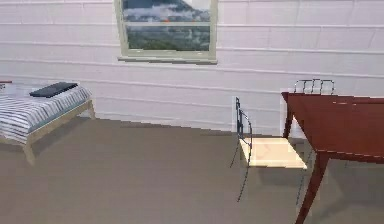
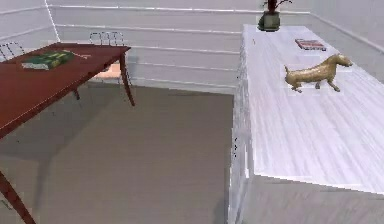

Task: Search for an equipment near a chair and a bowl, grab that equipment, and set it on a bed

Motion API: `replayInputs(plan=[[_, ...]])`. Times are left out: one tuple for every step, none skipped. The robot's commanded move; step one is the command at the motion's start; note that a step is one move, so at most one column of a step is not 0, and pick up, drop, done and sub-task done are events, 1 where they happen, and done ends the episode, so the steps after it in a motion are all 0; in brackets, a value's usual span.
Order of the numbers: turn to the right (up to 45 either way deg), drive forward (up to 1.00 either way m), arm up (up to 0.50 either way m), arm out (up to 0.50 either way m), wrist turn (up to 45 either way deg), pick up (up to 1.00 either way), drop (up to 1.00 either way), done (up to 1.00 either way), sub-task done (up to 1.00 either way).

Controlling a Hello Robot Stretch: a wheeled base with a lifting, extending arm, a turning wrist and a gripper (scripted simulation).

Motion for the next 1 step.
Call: replayInputs(plan=[[0.0,0.1,0.0,0.0,0.0,0.0,0.0,0.0,0.0]])
